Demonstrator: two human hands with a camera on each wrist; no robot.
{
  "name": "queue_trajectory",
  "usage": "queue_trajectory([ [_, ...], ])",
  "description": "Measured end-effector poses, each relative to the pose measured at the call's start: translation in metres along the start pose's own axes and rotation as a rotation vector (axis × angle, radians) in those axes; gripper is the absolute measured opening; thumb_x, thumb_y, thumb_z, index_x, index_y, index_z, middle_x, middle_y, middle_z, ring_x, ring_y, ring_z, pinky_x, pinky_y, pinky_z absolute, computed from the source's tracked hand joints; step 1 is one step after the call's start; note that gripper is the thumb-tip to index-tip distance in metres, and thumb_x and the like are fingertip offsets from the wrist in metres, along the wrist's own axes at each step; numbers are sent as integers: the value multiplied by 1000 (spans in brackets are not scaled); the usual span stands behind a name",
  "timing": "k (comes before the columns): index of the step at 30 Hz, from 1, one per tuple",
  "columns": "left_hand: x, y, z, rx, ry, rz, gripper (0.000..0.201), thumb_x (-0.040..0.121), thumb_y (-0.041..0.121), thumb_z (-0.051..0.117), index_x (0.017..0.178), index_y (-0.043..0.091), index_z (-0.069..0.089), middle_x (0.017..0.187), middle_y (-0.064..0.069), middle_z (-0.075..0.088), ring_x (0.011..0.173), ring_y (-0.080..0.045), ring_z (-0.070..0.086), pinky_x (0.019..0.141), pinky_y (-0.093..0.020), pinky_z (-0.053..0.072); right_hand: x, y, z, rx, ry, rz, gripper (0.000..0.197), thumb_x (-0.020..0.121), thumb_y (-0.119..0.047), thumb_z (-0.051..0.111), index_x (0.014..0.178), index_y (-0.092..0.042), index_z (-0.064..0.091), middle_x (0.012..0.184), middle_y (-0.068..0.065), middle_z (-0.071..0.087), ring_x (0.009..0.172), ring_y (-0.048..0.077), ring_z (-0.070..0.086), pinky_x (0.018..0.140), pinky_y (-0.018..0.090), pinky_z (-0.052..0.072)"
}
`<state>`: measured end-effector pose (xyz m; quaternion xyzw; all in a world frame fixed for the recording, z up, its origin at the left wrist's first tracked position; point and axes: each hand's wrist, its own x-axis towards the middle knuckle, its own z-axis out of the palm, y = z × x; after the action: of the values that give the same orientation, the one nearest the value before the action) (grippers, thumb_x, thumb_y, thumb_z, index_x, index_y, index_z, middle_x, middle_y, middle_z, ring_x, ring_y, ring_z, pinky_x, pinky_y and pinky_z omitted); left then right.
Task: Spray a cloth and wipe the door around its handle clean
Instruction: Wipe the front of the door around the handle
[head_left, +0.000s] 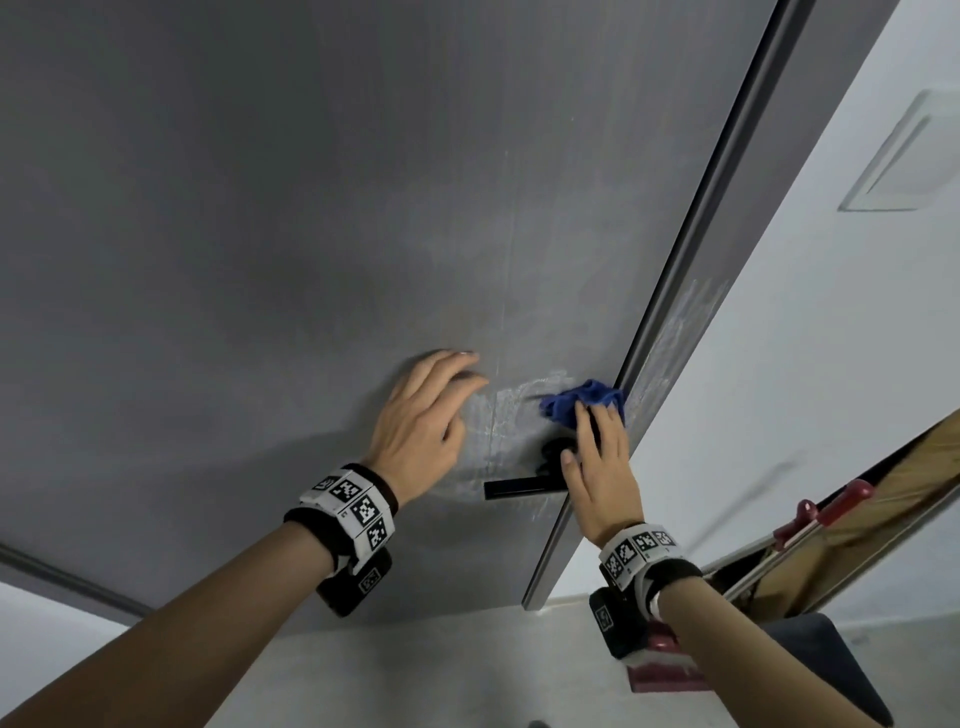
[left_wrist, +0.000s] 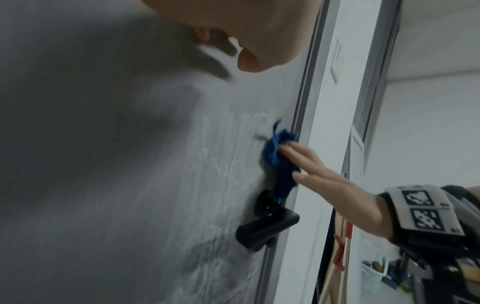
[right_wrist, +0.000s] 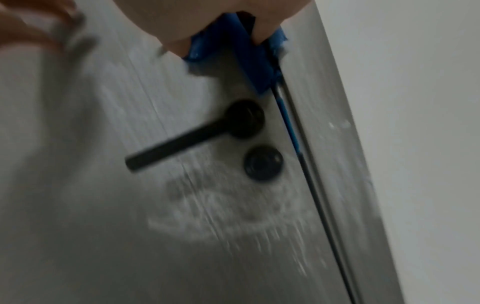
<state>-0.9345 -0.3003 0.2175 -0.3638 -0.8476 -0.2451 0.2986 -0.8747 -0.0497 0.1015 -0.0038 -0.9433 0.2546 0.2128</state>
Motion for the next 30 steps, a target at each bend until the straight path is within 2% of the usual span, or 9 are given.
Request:
queue_trajectory([
  [2,-2,-4,-2,106,-41,13,61,73,-4,57,132,8,59,150,-10,46,141,-28,37,116,-41,32,-18,11,15,-13,-148,41,60,107,-41,27,160,-14,22,167,9,15,155,25,9,126,45,18],
  [5,-8,-8,-4,282,-161,2,79,73,4,60,149,11,41,162,-11,25,150,-30,20,122,-46,19,-26,12,17,12,-273,108,59,107,-43,28,160,-18,20,167,4,12,154,23,13,123,46,27],
  [9,-10,-17,2,437,-287,-2,92,74,14,63,157,15,22,166,-8,9,153,-28,11,123,-47,13,-1,-6,-9,-46,-85,-40,61,105,-41,29,159,-13,23,164,9,19,153,28,15,124,43,24],
  [14,-11,-21,10,492,-305,3,92,78,20,61,158,17,15,166,-7,7,151,-29,9,121,-48,9,39,-41,-37,-109,123,-119,59,106,-35,35,158,-11,25,164,13,21,154,30,9,124,24,-10],
  [18,-11,-21,13,494,-300,2,89,81,23,58,158,17,14,166,-9,10,151,-30,8,121,-51,11,26,-29,-17,-130,11,-146,60,106,-34,35,161,-15,19,167,10,17,157,26,0,127,35,-1],
  [21,-11,-22,13,513,-312,16,89,82,25,56,158,17,10,166,-8,7,151,-30,8,121,-51,10,1,-9,13,-205,-211,-150,60,107,-41,25,160,-13,20,167,9,19,157,26,-2,127,47,14],
  [24,-10,-25,11,517,-317,29,89,83,26,54,158,19,8,166,-7,7,151,-29,9,121,-49,10,-21,6,31,-329,-431,-169,64,107,-46,14,160,-11,18,168,7,19,156,22,-8,126,48,18],
  [27,-10,-28,8,516,-315,47,86,83,27,52,158,21,11,166,-6,10,151,-28,12,121,-47,11,-18,4,21,-327,-410,-201,63,108,-44,16,159,-8,21,168,9,20,156,22,-4,125,47,19],
  [30,-10,-29,5,514,-300,56,84,82,26,54,158,21,18,166,-5,14,151,-27,13,121,-46,14,4,-13,-2,-278,-198,-237,62,108,-41,23,158,-5,22,166,14,21,155,23,3,127,46,18],
])
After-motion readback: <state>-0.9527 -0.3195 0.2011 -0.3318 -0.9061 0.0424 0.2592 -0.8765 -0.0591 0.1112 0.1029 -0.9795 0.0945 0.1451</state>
